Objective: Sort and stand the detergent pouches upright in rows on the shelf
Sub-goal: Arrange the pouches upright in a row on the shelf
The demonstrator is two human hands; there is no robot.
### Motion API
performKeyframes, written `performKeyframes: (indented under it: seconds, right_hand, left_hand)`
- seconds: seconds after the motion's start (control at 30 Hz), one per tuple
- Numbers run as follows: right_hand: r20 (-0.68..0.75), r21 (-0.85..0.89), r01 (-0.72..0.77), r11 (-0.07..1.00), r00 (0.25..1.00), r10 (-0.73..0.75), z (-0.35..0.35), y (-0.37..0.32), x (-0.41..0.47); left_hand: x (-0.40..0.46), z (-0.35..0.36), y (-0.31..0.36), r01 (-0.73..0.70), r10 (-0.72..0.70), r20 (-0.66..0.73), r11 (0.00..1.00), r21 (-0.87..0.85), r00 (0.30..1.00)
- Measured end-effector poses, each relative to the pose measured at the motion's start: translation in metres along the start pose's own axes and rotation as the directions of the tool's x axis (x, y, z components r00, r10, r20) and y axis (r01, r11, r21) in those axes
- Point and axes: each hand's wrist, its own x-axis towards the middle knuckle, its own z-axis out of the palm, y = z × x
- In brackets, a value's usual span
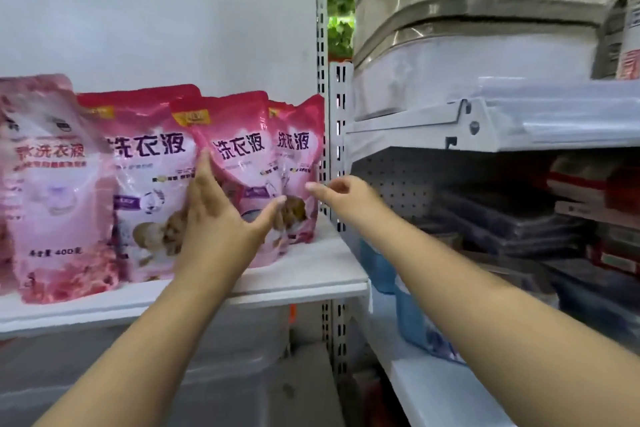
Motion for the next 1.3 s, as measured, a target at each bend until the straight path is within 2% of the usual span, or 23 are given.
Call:
performKeyframes:
  seconds: [0.1, 0.17, 0.23, 0.33, 0.4, 0.5, 0.53, 0.63, 0.7, 0.83, 0.93, 1.07, 1.13, 1.23, 1.3]
  right_hand:
    - [0.215, 0.284, -0.174, 0.943, 0.97, 0.114, 0.009, 0.001, 0.032]
    - [0.311, 0.365, -0.234, 0.901, 0.943, 0.119, 0.02, 0.002, 0.051]
    - [0.297, 0.355, -0.188, 0.916, 0.951, 0.081, 0.028, 0.005, 0.061]
    - [0.193, 0.444, -0.088, 0.891, 0.981, 0.001, 0.029, 0.014, 0.079]
    - [0.117, 0.527, -0.107, 0.843, 0.992, 0.053, 0.03, 0.019, 0.091]
    - [0.106, 0.672, -0.239, 0.701, 0.968, 0.229, 0.033, 0.026, 0.114]
    - [0.105, 0.683, -0.249, 0.687, 0.964, 0.245, 0.035, 0.027, 0.12]
    - [0.098, 0.609, -0.201, 0.767, 0.979, 0.179, 0.04, 0.03, 0.133]
    - [0.098, 0.605, -0.168, 0.778, 0.986, 0.136, 0.044, 0.034, 0.14]
    - [0.301, 0.657, -0.273, 0.703, 0.95, 0.088, 0.053, 0.042, 0.148]
    - [0.362, 0.688, -0.31, 0.656, 0.93, 0.06, 0.06, 0.047, 0.156]
    - [0.3, 0.537, -0.251, 0.806, 0.949, 0.096, 0.065, 0.041, 0.157]
    - [0.305, 0.456, -0.204, 0.866, 0.95, 0.062, 0.067, 0.035, 0.157]
    - [0.289, 0.388, -0.151, 0.909, 0.957, 0.036, 0.067, 0.043, 0.159]
    - [0.233, 0.419, -0.184, 0.889, 0.968, 0.091, 0.066, 0.055, 0.16]
  left_hand:
    - [0.005, 0.008, 0.005, 0.114, -0.114, 0.017, 0.993, 0.011, 0.993]
    - [0.007, 0.009, 0.005, 0.211, -0.218, 0.069, 0.973, 0.092, 0.974]
    - [0.006, 0.009, 0.003, 0.289, -0.301, 0.078, 0.947, 0.138, 0.95]
    - [0.004, 0.01, -0.004, 0.311, -0.317, 0.012, 0.936, 0.164, 0.948]
    - [0.004, 0.011, -0.009, 0.328, -0.33, -0.005, 0.937, 0.119, 0.944]
    - [0.005, 0.014, -0.013, 0.294, -0.3, 0.024, 0.946, 0.137, 0.954]
    - [0.005, 0.013, -0.013, 0.281, -0.287, 0.028, 0.951, 0.13, 0.957]
    - [0.006, 0.012, -0.011, 0.259, -0.26, 0.018, 0.965, 0.049, 0.966]
    - [0.006, 0.01, -0.01, 0.238, -0.238, 0.007, 0.971, 0.011, 0.971]
    - [0.004, 0.009, -0.016, 0.226, -0.226, -0.005, 0.973, -0.046, 0.974]
    - [0.006, 0.009, -0.02, 0.213, -0.213, -0.006, 0.976, -0.054, 0.977]
    - [0.007, 0.011, -0.018, 0.2, -0.201, -0.014, 0.978, -0.061, 0.979]
    - [0.008, 0.01, -0.016, 0.193, -0.195, -0.017, 0.979, -0.07, 0.981]
    - [0.009, 0.01, -0.02, 0.196, -0.198, -0.02, 0.976, -0.097, 0.98]
    - [0.008, 0.011, -0.022, 0.195, -0.197, -0.005, 0.975, -0.108, 0.98]
